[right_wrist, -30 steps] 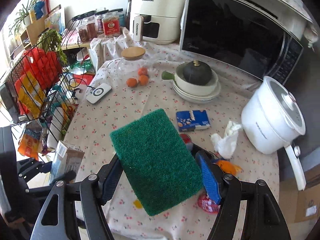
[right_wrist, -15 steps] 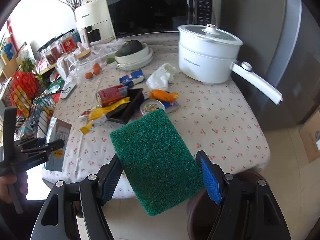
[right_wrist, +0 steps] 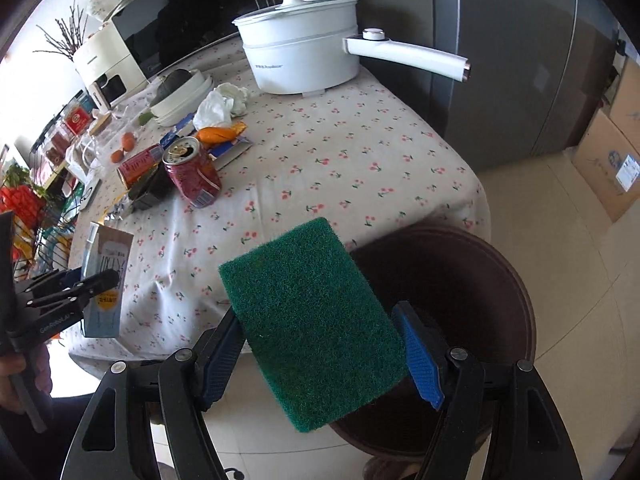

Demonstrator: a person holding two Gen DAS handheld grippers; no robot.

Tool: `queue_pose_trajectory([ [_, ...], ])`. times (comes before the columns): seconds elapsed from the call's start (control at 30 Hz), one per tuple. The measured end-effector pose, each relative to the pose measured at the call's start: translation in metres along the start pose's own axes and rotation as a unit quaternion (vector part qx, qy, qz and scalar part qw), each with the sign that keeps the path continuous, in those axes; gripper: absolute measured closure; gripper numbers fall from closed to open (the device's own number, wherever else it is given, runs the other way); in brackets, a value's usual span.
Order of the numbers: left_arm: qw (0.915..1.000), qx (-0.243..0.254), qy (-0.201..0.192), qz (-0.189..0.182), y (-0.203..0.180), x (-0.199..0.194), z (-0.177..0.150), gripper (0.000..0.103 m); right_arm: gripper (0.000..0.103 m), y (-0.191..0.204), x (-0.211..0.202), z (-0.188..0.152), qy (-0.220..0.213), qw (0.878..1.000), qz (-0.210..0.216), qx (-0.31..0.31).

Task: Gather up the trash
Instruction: 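Carry the carton and sponge over the brown bin and release both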

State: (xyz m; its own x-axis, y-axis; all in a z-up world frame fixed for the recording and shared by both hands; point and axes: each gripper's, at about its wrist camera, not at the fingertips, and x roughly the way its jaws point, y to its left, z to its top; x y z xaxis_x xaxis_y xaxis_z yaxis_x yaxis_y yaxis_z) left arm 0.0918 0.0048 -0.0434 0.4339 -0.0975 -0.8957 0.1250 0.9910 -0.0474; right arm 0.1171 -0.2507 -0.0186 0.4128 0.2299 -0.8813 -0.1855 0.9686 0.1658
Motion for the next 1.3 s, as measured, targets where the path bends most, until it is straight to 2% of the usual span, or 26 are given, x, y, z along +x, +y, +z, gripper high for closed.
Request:
queue_pose_trajectory([
  [0.3,0.9949,0.088,0.013,-0.048,-0.090,0.025,0.003,0.063,0.027,-0.067,-0.008,-0.033,0.010,0.998,-0.039,0.040],
  [0.67,0.9857,0.134,0.007,-0.101,-0.165,0.055,0.012,0.062,0.027,-0.127,-0.011,-0.063,0.023,0.994,-0.058,0.093],
  [0.7,0.9851,0.135,0.007,-0.107,-0.168,0.057,0.013,0.059,0.027,-0.129,-0.011,-0.064,0.023,0.993,-0.059,0.096],
  [0.77,0.9825,0.137,0.012,-0.125,-0.173,0.061,0.015,0.022,0.027,-0.131,-0.011,-0.065,0.023,0.993,-0.061,0.098],
  [0.83,0.9843,0.127,-0.005,-0.122,-0.172,0.058,0.016,0.014,0.026,-0.132,-0.010,-0.066,0.024,0.993,-0.062,0.097],
  [1.13,0.9888,0.098,0.008,-0.112,-0.155,0.056,0.014,0.013,0.026,-0.127,-0.004,-0.063,0.032,0.994,-0.064,0.086],
  [1.3,0.9906,0.090,0.003,-0.103,-0.146,0.049,0.012,0.012,0.014,-0.118,0.000,-0.060,0.034,0.994,-0.066,0.079],
])
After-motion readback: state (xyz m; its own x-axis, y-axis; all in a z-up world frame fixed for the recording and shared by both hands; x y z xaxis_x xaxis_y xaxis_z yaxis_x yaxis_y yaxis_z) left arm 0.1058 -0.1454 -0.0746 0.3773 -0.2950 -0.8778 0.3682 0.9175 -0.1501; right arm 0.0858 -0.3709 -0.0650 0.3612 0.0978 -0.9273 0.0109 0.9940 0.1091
